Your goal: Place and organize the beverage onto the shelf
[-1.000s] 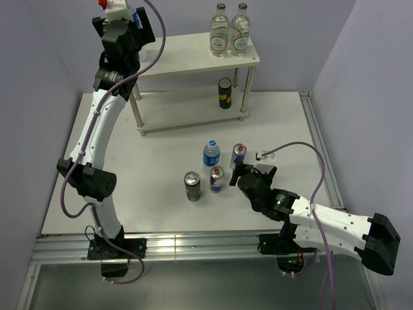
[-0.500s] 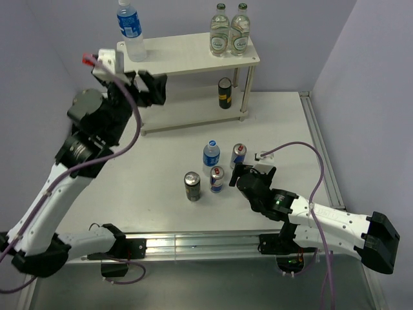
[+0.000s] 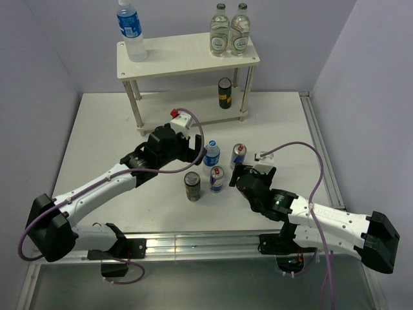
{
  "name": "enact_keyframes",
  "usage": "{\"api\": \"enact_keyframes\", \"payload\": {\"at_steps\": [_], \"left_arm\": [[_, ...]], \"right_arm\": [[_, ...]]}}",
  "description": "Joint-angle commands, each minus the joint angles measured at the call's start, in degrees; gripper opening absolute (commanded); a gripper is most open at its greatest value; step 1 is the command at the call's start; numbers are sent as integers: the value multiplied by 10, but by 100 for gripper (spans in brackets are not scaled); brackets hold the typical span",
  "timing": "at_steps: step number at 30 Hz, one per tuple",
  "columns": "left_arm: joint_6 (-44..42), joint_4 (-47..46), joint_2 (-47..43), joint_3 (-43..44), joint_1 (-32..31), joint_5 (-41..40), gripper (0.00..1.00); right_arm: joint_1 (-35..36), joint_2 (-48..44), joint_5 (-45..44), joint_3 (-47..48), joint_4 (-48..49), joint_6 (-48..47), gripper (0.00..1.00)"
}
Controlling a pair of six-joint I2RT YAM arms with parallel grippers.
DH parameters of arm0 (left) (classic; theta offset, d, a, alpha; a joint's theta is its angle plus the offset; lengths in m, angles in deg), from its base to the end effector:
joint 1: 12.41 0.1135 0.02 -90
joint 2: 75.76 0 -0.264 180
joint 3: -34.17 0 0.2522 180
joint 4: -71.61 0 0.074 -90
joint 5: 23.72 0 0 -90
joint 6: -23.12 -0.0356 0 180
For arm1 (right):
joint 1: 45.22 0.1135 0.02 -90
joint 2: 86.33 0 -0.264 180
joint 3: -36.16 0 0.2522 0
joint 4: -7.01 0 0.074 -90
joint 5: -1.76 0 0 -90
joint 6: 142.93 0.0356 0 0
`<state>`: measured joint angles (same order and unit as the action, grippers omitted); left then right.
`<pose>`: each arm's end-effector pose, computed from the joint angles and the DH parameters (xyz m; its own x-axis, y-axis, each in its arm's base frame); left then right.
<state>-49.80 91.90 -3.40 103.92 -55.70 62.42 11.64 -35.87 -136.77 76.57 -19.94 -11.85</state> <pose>0.2148 -0.1990 0.3110 -0.4584 0.0293 -0.8883 0.5276 0.8132 -0.2455 0.1198 0.1346 0.2144 -0.3974 0.1873 -0.8983 0.0448 0.9817 0.1849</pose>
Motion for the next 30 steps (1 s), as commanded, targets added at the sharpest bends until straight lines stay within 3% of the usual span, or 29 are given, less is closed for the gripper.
{"api": "enact_keyframes", "payload": {"at_steps": [1,14,30], "left_arm": [[10,-102,8,19,-14,23,99],[1,-127,89,25,-65,9,99],[12,-184,207,25,-95,-162,93]], "right_arm": [[6,4,-28,18,0,12,100],[7,9,-28,20,-2,12,100],[7,6,-28,19,-1,10,100]]}}
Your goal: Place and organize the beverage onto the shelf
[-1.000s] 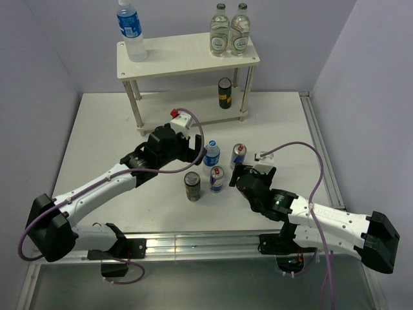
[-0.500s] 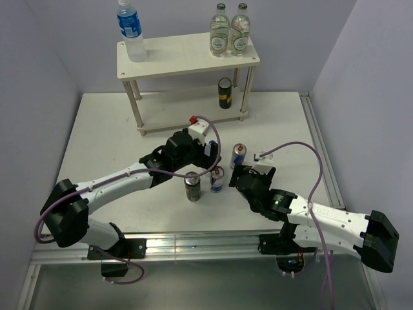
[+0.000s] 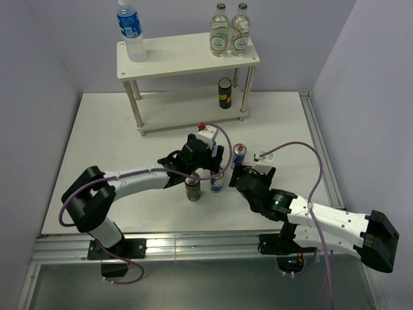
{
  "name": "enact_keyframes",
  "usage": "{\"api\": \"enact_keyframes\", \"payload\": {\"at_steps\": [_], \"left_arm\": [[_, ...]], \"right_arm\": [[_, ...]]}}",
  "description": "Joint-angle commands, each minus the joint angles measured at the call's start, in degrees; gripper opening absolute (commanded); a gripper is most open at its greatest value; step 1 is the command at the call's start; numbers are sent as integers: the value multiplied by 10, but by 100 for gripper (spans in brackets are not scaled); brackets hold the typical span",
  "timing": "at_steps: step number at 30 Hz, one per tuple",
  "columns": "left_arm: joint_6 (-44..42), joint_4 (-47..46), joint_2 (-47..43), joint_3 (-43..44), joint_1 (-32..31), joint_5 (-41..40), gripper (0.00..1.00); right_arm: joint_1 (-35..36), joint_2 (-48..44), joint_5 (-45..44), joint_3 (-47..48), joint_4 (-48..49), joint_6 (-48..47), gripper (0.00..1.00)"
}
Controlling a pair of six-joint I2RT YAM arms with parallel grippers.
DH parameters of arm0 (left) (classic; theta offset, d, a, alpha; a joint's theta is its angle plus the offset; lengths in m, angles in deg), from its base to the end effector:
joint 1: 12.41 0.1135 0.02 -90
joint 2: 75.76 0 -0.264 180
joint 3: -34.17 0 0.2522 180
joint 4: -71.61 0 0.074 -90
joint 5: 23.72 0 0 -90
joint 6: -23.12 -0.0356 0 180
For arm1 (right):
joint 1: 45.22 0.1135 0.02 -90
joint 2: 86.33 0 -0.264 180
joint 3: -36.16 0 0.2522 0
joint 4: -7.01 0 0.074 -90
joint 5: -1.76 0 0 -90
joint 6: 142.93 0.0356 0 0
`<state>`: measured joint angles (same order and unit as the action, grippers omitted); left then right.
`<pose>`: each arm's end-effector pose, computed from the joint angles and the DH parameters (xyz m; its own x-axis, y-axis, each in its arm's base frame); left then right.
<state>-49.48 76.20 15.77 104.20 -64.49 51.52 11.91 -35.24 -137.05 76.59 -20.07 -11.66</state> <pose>0.2278 -0.2777 0.2373 -0.4440 0.0994 -0.8905 0.5129 0.8431 -0.1617 0.1197 0.1359 0.2126 -0.4015 0.1791 -0.8982 0.0461 0.9834 0.1754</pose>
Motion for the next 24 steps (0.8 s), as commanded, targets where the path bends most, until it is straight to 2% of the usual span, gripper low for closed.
{"api": "enact_keyframes", "payload": {"at_steps": [1,2,5,6,10,12,19,24], "left_arm": [[9,-31,23,22,-9,-61,92],[11,-34,26,22,-10,-68,91],[19,-45,32,17,-11,-105,75],[21,-45,31,16,-12,-116,58],[20,-31,8,29,-12,-136,30],[20,11,-5,47,-15,-152,17],[-16,168,-78,216,-16,-228,15],[-79,238,-67,363,16,-255,11]], "right_arm": [[4,0,-24,19,1,9,100],[4,-1,-25,18,2,9,100],[4,0,-24,19,2,8,100],[4,1,-24,20,2,8,100],[4,5,-25,22,1,8,100],[4,5,-25,22,1,8,100],[4,2,-24,20,3,6,100],[4,-5,-22,17,5,6,100]]}}
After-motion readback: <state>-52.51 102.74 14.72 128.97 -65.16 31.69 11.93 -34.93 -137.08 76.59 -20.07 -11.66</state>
